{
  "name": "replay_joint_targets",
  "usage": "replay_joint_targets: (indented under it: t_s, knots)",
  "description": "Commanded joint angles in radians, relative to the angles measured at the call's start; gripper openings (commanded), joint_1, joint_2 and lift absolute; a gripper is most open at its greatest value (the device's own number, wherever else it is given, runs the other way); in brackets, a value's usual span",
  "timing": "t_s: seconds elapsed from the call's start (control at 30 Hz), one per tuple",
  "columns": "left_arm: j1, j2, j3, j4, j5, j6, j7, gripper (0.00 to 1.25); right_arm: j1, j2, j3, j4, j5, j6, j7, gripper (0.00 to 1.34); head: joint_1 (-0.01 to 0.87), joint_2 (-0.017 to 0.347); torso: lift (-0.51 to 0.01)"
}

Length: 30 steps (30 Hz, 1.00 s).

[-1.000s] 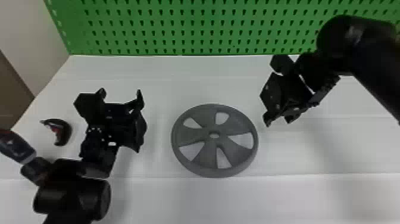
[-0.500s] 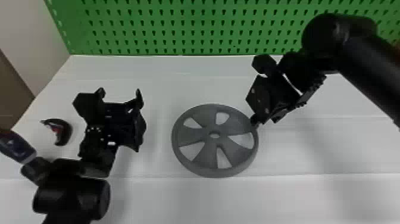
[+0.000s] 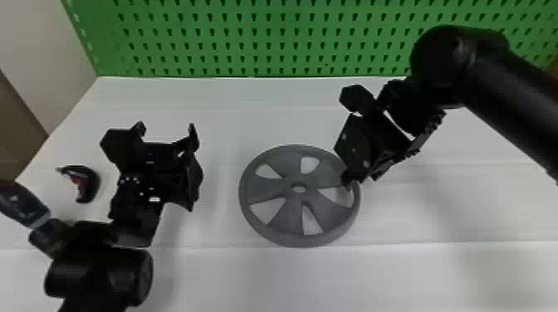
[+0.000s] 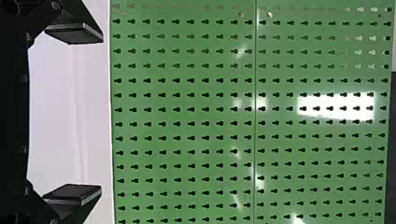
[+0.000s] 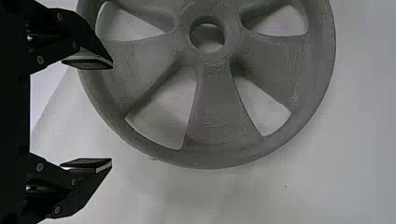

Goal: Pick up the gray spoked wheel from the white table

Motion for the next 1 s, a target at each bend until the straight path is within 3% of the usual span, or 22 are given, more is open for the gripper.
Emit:
replay_joint_targets:
  t_s: [0.0,0.47,0.97]
  knots:
    - [0.000,0.000,0.000,0.000,0.000,0.000,0.000,1.10,-0.001,-0.001,0.004,0.000,0.001,0.001,0.000,0.82,0.806,0.044,-0.098]
    - [0.000,0.000,0.000,0.000,0.000,0.000,0.000,1.10,-0.001,-0.005,0.013,0.009,-0.002,-0.037,0.000,0.82,0.806,0.044,-0.098]
    - [0.000,0.002,0.000,0.000,0.000,0.000,0.000,1.10,-0.021,0.051,-0.021,0.178,0.005,0.001,-0.003,0.82,0.806,0.044,-0.098]
